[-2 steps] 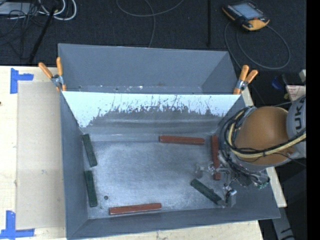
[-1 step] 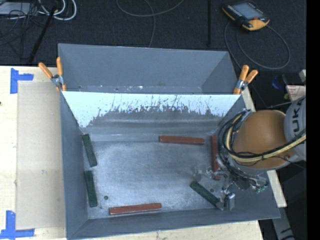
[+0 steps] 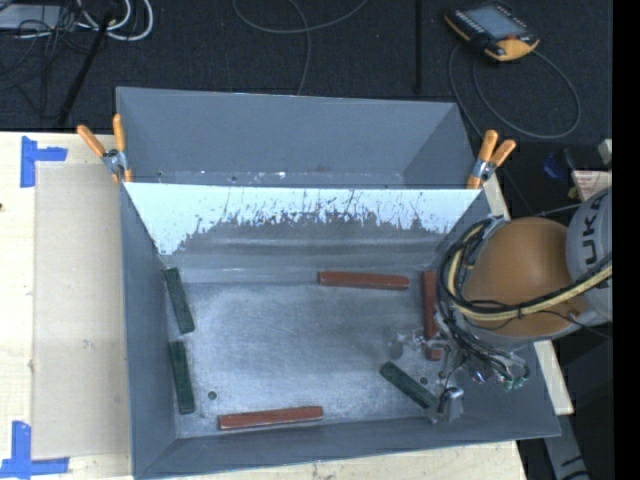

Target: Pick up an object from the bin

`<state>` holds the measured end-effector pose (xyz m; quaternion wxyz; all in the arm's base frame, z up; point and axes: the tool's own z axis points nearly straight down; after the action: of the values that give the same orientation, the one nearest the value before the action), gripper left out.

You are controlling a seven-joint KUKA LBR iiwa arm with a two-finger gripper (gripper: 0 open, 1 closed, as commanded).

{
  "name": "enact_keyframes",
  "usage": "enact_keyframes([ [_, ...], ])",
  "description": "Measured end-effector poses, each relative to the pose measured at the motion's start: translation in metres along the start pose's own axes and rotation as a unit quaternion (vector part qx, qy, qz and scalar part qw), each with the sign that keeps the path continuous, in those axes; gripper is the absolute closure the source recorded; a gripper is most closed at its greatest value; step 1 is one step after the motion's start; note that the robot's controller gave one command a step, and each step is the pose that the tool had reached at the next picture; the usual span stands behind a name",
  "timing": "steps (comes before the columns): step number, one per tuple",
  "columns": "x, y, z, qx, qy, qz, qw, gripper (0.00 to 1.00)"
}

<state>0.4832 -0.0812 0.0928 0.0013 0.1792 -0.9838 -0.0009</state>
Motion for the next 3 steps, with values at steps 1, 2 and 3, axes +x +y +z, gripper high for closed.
enact_keyframes([
  [1, -0.007, 0.013, 0.003, 0.000, 0.0001, 0.001, 1.0000, 0.00],
  [2, 0.009, -0.014, 0.002, 0.001, -0.0021, -0.100, 0.9950, 0.00],
  [3, 0.012, -0.028, 0.000, 0.001, -0.0012, 0.044, 0.9990, 0.00],
])
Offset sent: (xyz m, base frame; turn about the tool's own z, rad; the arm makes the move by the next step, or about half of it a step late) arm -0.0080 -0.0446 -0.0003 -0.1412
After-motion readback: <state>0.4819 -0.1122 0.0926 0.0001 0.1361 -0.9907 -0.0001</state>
